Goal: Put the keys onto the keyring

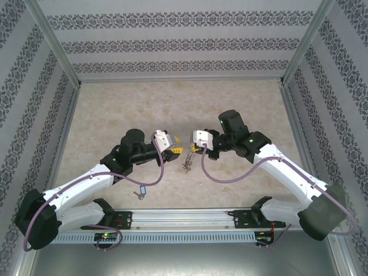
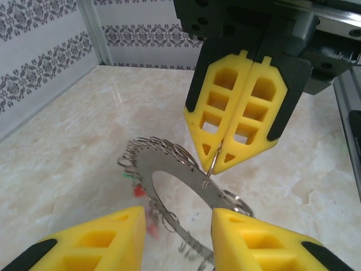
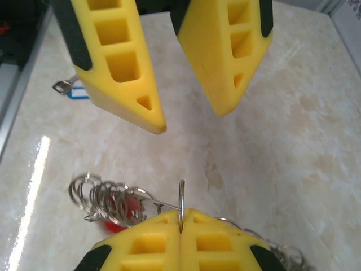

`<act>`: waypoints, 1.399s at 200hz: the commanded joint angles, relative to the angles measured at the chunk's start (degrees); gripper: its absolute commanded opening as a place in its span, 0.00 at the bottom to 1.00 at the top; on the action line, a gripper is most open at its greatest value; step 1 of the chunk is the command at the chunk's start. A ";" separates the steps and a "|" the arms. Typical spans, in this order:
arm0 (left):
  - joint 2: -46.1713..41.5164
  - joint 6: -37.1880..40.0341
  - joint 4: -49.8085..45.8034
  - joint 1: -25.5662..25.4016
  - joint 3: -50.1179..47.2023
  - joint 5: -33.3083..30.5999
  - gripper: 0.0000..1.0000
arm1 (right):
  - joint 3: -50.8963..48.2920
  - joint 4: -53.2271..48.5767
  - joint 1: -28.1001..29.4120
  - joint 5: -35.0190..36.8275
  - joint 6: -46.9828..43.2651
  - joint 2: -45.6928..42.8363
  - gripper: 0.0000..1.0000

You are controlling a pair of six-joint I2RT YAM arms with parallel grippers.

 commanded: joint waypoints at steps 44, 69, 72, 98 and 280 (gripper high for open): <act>1.16 9.64 -11.15 1.74 6.54 12.86 0.41 | 0.26 0.84 -1.79 -12.66 -1.16 -0.42 0.00; 1.62 10.75 -11.65 1.74 7.69 13.47 0.41 | 0.66 0.80 -1.79 -13.38 -1.31 0.41 0.00; 1.75 10.82 -11.97 1.74 8.10 13.64 0.41 | 0.74 0.85 -1.79 -13.38 -1.29 0.48 0.00; 3.93 12.64 -15.46 1.74 10.61 15.83 0.38 | 1.46 0.16 -1.54 -12.97 -1.56 1.13 0.00; 12.75 17.12 -9.64 1.55 8.62 11.19 0.07 | 2.31 -0.09 3.96 0.05 -5.58 3.94 0.00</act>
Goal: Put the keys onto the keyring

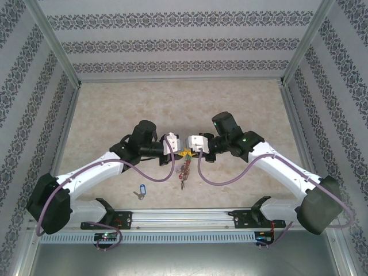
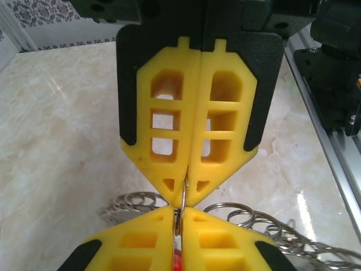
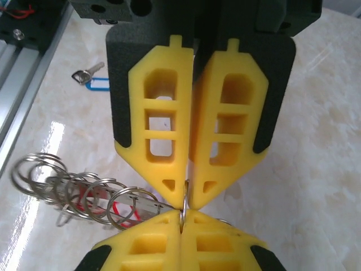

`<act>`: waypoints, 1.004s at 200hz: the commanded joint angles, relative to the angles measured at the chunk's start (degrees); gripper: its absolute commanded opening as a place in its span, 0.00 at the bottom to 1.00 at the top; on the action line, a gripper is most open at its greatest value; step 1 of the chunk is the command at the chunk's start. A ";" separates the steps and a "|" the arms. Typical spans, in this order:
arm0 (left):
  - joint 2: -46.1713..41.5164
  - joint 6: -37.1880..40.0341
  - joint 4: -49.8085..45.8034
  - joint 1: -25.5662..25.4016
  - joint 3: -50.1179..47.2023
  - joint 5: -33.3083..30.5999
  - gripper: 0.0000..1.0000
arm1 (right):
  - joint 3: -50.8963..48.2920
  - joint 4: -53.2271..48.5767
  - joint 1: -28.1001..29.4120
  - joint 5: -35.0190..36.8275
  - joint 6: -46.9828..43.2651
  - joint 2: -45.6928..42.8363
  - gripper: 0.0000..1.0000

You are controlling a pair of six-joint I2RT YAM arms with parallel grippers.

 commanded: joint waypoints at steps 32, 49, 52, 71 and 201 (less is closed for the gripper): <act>2.49 0.88 4.60 0.43 -0.02 0.24 0.00 | 1.94 1.08 1.43 -1.12 0.08 -0.67 0.00; 2.16 -0.41 7.65 0.43 -1.61 -0.71 0.00 | 1.60 1.08 1.50 -0.63 0.37 -0.89 0.00; 2.18 -0.72 8.26 0.42 -1.93 -0.89 0.00 | 1.50 1.06 1.45 -0.45 0.32 -0.90 0.00; 1.68 -3.30 13.52 0.43 -4.44 -1.03 0.00 | -0.13 1.58 1.22 0.95 0.91 -1.17 0.05; 1.91 -9.20 23.13 0.43 -8.65 0.09 0.00 | -8.27 9.99 -3.48 -3.09 5.90 -1.27 0.21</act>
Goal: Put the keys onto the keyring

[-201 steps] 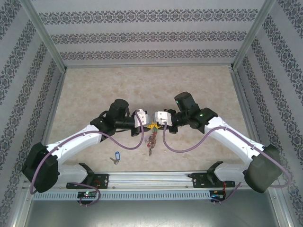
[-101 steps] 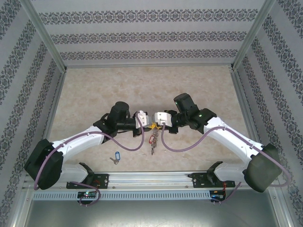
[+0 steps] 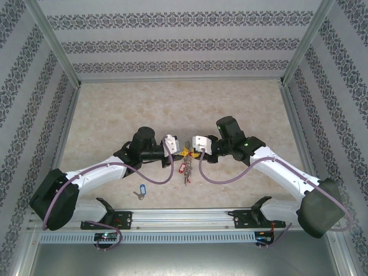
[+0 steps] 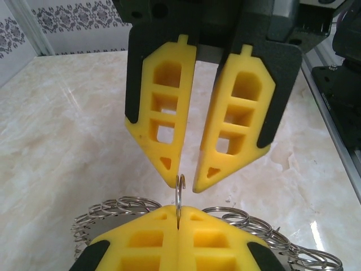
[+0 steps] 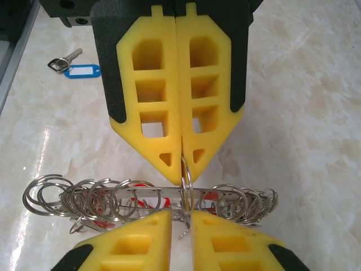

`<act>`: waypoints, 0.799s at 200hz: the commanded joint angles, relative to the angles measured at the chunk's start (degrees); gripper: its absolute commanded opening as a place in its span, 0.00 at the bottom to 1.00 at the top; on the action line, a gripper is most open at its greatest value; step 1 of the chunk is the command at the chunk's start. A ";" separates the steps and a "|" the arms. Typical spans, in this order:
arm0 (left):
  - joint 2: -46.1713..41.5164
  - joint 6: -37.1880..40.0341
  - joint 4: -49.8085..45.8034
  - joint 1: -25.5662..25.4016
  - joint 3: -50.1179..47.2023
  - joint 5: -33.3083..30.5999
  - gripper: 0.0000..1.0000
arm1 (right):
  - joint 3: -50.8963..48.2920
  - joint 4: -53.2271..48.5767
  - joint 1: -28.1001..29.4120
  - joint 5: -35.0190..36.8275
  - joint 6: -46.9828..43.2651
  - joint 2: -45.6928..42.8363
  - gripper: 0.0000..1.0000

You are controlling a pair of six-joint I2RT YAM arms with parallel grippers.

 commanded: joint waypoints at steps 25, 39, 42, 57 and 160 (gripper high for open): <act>-0.24 -1.40 4.60 0.41 -0.25 1.19 0.00 | -1.18 4.72 -0.96 -4.14 2.25 0.99 0.17; -0.30 -1.32 4.57 0.37 -0.10 1.26 0.00 | -0.89 4.99 -1.22 -4.76 2.31 1.17 0.14; -0.24 -1.36 4.57 0.40 -0.11 1.21 0.00 | -0.73 5.02 -1.22 -4.77 2.34 1.25 0.12; -0.39 -1.57 4.94 0.43 -0.21 1.01 0.00 | -0.28 4.61 -1.40 -4.92 2.07 1.52 0.07; 0.12 4.36 -7.35 0.42 4.44 0.84 0.19 | 3.14 -1.33 -0.80 -4.11 -0.20 0.64 0.00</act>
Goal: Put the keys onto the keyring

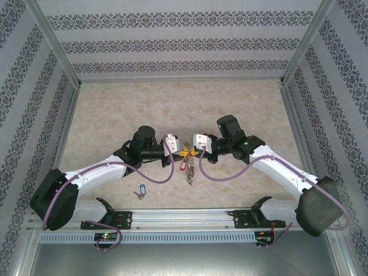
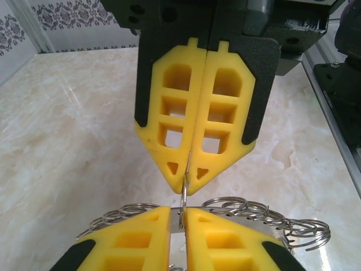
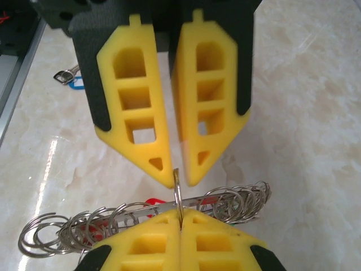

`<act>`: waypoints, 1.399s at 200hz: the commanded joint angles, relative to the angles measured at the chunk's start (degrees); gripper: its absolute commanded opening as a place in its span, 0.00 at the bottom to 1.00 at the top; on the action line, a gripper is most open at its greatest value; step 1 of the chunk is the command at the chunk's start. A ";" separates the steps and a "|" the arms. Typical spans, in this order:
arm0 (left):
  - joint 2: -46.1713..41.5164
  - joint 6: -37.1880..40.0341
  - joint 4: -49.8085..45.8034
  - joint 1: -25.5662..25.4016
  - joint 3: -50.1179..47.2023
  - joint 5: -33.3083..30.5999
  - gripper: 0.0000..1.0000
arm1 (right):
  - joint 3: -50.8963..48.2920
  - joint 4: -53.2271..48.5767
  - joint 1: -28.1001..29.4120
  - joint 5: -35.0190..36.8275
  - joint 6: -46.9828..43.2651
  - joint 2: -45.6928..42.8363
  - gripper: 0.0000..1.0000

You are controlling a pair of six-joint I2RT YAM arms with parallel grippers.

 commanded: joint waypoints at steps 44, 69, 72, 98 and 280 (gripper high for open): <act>0.46 3.40 -5.79 0.41 3.56 1.14 0.22 | 4.00 -2.59 1.24 -0.03 -1.33 -0.06 0.00; 0.75 3.16 -5.20 0.39 3.63 1.32 0.23 | 4.60 -3.08 1.52 0.18 -1.41 0.45 0.00; 0.81 3.15 -5.18 0.41 3.62 1.32 0.23 | 4.70 -3.10 1.58 0.21 -1.33 0.51 0.00; 0.78 2.93 -4.60 0.41 3.72 1.32 0.23 | 4.91 -3.09 1.76 0.27 -1.29 0.73 0.00; -0.68 5.45 -7.88 0.33 3.53 0.00 0.16 | 4.92 -3.28 2.29 1.05 -1.05 0.65 0.00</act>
